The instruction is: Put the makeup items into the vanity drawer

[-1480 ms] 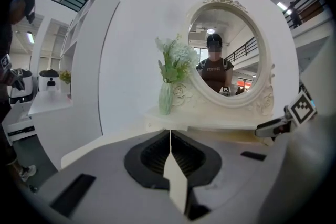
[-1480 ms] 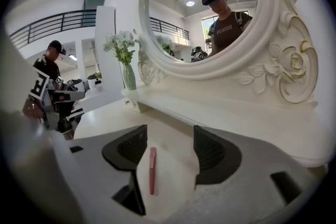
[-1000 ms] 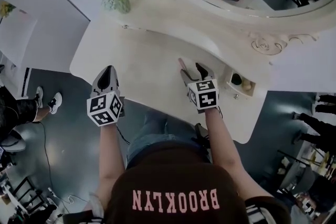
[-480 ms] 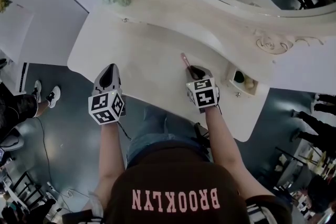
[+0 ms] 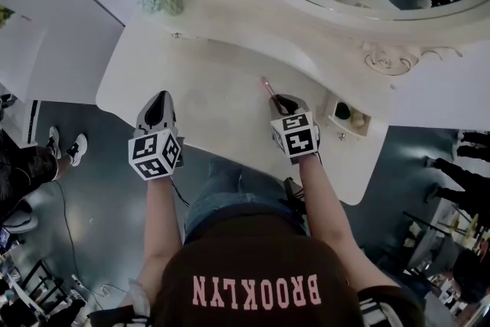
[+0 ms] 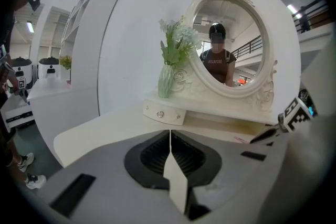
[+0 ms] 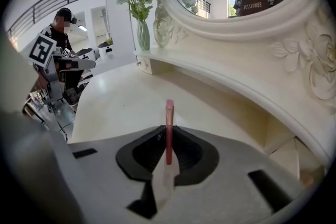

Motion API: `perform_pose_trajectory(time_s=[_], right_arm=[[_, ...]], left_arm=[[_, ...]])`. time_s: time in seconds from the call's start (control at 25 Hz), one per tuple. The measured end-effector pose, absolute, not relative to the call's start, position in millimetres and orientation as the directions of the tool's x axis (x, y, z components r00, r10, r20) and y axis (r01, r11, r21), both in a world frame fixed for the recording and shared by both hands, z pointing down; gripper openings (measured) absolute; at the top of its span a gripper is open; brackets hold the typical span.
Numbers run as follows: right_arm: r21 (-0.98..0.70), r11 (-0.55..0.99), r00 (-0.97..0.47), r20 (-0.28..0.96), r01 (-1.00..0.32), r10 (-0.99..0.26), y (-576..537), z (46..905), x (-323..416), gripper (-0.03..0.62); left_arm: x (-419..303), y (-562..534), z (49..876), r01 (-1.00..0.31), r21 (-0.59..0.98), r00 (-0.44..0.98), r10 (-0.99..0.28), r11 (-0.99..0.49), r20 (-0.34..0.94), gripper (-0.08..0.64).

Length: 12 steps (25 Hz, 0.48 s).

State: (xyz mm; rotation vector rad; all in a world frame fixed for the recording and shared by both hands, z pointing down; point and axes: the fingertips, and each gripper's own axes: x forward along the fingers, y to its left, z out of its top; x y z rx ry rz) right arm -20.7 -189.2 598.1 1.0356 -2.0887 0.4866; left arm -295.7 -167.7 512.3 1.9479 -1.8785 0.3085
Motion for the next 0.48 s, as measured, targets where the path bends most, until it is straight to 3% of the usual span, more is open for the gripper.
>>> perform_pose_trajectory(time_s=[0.48], right_arm=[[0.030, 0.517, -0.365, 0.673, -0.855, -0.643, -199.9, 547.7, 22.5, 0.032]], left_arm=[[-248.2, -197.2, 481.3, -0.982, 0.146, 0.165, -0.917, -0.119, 0.364, 0.006]])
